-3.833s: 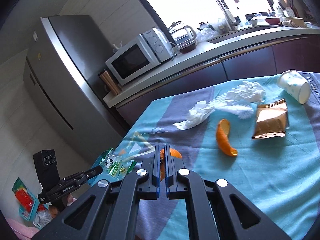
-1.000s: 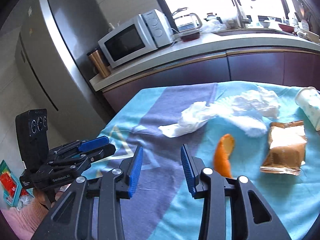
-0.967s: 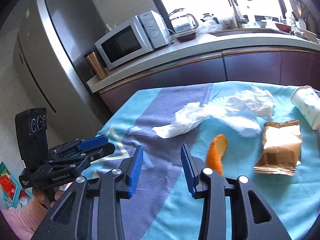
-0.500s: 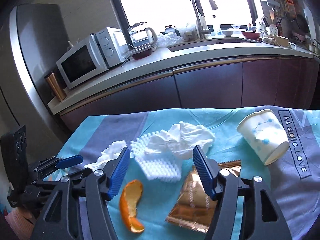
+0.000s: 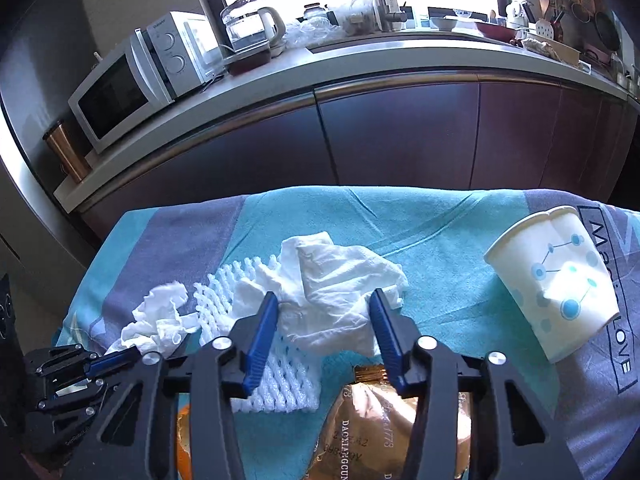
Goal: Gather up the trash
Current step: 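Move both tools back over the table toward the white tissues, then grasp a white tissue with the left tool while the right tool grasps another tissue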
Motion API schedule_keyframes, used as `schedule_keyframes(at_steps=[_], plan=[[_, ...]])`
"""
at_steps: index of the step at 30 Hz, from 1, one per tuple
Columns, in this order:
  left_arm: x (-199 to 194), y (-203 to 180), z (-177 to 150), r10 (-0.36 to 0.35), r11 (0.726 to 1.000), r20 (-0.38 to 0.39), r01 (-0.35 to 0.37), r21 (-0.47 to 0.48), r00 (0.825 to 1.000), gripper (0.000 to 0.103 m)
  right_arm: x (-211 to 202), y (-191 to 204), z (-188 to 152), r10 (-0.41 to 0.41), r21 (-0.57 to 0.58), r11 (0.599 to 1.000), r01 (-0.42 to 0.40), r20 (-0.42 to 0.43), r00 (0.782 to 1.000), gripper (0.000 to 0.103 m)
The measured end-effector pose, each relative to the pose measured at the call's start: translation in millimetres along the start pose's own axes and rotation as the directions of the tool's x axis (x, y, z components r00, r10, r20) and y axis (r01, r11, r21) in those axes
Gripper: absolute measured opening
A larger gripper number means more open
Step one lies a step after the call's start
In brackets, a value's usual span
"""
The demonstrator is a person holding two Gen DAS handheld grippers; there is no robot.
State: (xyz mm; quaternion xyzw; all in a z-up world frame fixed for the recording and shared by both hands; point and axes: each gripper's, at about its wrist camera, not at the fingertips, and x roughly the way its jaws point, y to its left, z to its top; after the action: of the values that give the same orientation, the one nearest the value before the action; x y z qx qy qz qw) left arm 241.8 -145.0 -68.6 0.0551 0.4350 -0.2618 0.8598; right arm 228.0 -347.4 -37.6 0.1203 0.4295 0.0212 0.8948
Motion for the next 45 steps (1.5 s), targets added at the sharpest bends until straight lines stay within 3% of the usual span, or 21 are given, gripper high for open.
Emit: schedule_keyframes(at_steps=[2, 6, 16, 26, 35, 41, 43, 45], plan=[[1, -1, -2, 0.004, 1.0, 0.006, -0.004, 0.003, 1.0, 0.002, 2, -1, -1, 0.005, -0.001, 1.0, -0.005, -0.01, 1.0, 0.026], [-5, -2, -4, 0.008, 1.0, 0.016, -0.008, 0.002, 1.0, 0.001, -1, -4, -4, 0.016, 0.005, 1.0, -0.016, -0.004, 1.0, 0.018], [-46, 4, -19, 0.011, 1.0, 0.084, -0.011, -0.002, 0.996, 0.001, -46, -5, -11, 0.096, 0.027, 0.995, -0.099, 0.089, 0.991, 0.017], [-98, 17, -47, 0.018, 1.0, 0.151, -0.014, -0.028, 0.988, 0.001, -91, 22, -22, 0.212, -0.027, 0.977, -0.21, 0.172, 0.962, 0.017], [-143, 39, -88, 0.032, 0.997, 0.185, -0.018, -0.078, 0.982, 0.001, -104, 69, -55, 0.348, -0.099, 0.936, -0.337, 0.129, 0.929, 0.017], [-159, 51, -128, 0.055, 0.996, 0.171, -0.042, -0.075, 0.984, 0.002, -99, 95, -78, 0.392, -0.125, 0.916, -0.381, 0.073, 0.917, 0.017], [-161, 56, -138, 0.068, 0.995, 0.165, -0.055, -0.079, 0.984, 0.007, -93, 101, -86, 0.398, -0.127, 0.912, -0.389, 0.048, 0.916, 0.017], [-165, 61, -147, 0.08, 0.993, 0.167, -0.065, -0.095, 0.983, 0.02, -89, 105, -92, 0.403, -0.126, 0.91, -0.396, 0.03, 0.915, 0.017]])
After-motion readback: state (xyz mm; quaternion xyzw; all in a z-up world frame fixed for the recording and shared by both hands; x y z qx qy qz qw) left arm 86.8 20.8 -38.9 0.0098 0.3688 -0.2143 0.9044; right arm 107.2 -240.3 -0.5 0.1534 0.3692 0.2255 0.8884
